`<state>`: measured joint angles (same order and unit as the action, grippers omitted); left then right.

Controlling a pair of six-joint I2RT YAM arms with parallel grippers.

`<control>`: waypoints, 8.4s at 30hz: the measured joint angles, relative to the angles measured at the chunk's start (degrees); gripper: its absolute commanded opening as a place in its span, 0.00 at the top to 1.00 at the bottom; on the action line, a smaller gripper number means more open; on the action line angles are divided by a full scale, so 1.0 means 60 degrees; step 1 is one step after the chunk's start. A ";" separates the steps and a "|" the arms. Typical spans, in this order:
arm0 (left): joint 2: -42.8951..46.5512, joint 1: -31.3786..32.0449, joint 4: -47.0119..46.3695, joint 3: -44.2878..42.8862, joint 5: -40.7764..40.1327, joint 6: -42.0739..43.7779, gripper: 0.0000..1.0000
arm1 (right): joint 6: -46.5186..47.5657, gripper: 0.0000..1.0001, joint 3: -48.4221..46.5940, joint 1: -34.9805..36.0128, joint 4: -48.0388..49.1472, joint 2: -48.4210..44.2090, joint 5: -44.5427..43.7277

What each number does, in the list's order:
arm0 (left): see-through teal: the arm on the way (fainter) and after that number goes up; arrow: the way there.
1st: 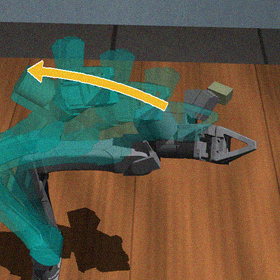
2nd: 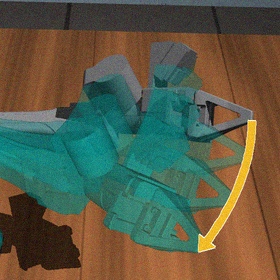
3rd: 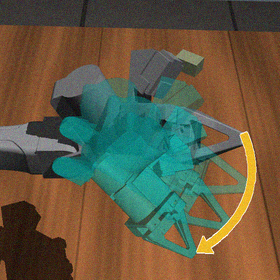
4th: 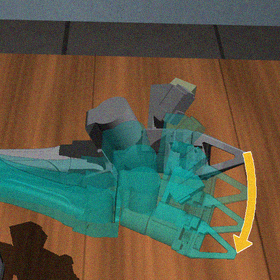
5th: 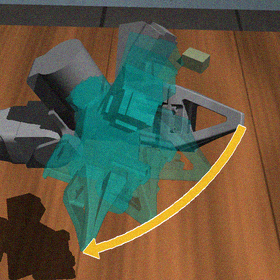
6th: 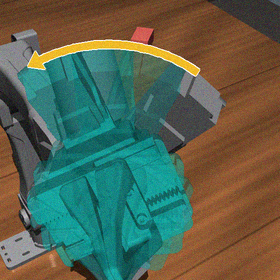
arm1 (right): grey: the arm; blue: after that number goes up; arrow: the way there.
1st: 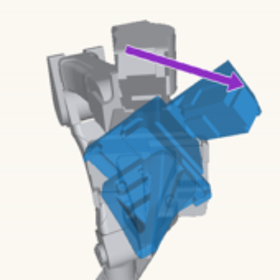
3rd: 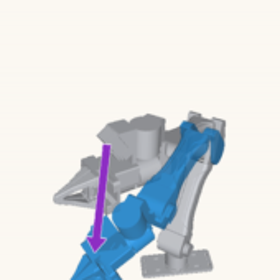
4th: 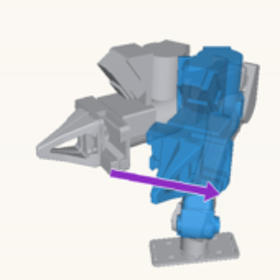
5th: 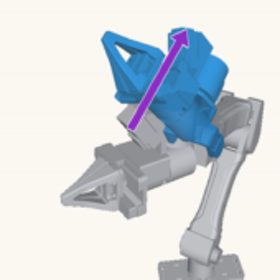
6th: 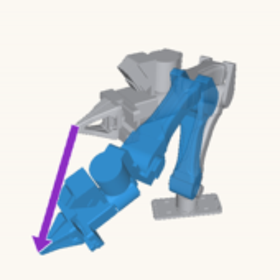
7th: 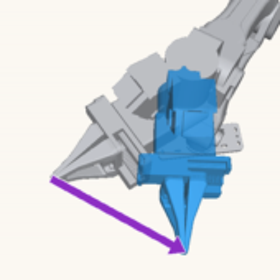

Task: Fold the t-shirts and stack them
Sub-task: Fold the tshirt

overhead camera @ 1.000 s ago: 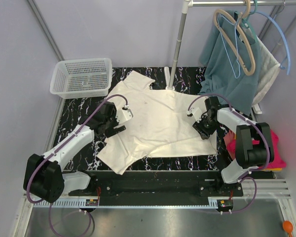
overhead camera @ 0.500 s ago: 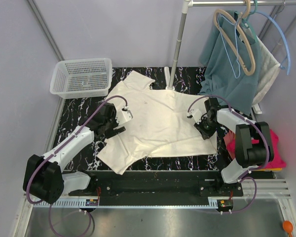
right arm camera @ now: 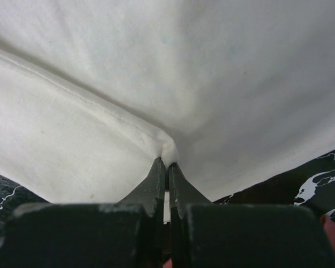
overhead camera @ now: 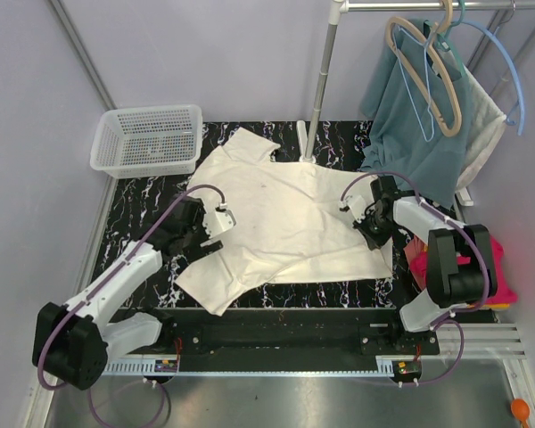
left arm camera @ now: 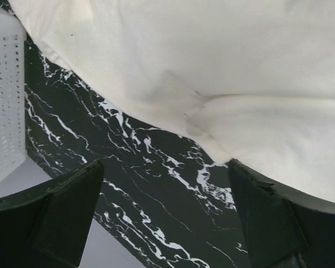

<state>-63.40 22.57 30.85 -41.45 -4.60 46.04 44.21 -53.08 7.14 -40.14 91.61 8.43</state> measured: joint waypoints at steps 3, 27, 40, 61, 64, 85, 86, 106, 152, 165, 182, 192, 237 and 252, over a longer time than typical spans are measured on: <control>0.0641 0.0044 0.0667 0.0007 0.0543 -0.0164 0.01 | -0.0113 1.00 0.0029 -0.0004 -0.0004 -0.0346 -0.0047; 0.1049 0.4018 0.2867 0.1027 0.2339 -0.1730 0.01 | -0.1104 1.00 -0.0656 0.0000 -0.0280 -0.0703 -0.0579; 0.0273 0.5989 0.2546 0.1217 0.2280 -0.1763 0.01 | -0.1530 1.00 -0.0940 0.0000 -0.0288 -0.0215 -0.0889; -0.0958 0.6674 0.0652 0.1577 0.1756 -0.2116 0.38 | -0.1603 1.00 -0.0973 0.0000 -0.0288 -0.0120 -0.0998; -0.0962 0.6674 0.0576 0.1606 0.1592 -0.2120 0.42 | -0.1603 1.00 -0.0969 0.0000 -0.0288 -0.0153 -0.0998; 0.0885 0.6706 0.2524 0.0277 -0.0415 -0.2229 1.00 | -0.1767 1.00 -0.0495 0.0000 -0.0809 -0.1730 -0.0885; 0.0885 0.6706 0.2565 0.0222 -0.0514 -0.2211 1.00 | -0.1774 1.00 -0.0466 0.0000 -0.0823 -0.1789 -0.0885; 0.0339 0.6302 0.0780 -0.1402 -0.3515 0.1188 1.00 | -0.1789 1.00 -0.0324 0.0000 -0.1013 -0.2135 -0.1016; -0.4524 0.3115 -0.2656 -0.2557 -0.3198 0.4809 0.78 | -0.1639 0.55 -0.1421 0.0007 -0.0193 -0.1020 -0.2503; -0.4841 0.2390 -0.4758 -0.2725 -0.2834 0.4109 0.01 | -0.1701 0.48 -0.1038 0.0007 0.0007 -0.1009 -0.2514; -0.4047 -0.1104 0.2572 -0.3694 0.2033 0.3249 0.11 | -0.1985 0.50 -0.0732 0.0007 0.0131 -0.1024 -0.2463; -0.4925 -0.1096 0.3206 -0.3639 0.2983 0.3224 0.19 | -0.2040 0.51 -0.0572 0.0007 0.0226 -0.1031 -0.2473; -0.5741 -0.1366 0.3206 -0.3734 0.2725 0.3067 0.53 | -0.2259 0.53 -0.0022 0.0011 0.0459 -0.1133 -0.2470; -0.5854 -0.1537 0.4226 -0.4288 0.3100 0.3264 0.44 | -0.2317 0.53 0.0033 0.0058 0.0503 -0.1133 -0.2470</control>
<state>-98.52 13.34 56.21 -67.18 14.00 65.63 30.30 -52.88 7.49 -37.12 84.82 -6.39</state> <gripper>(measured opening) 0.551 0.477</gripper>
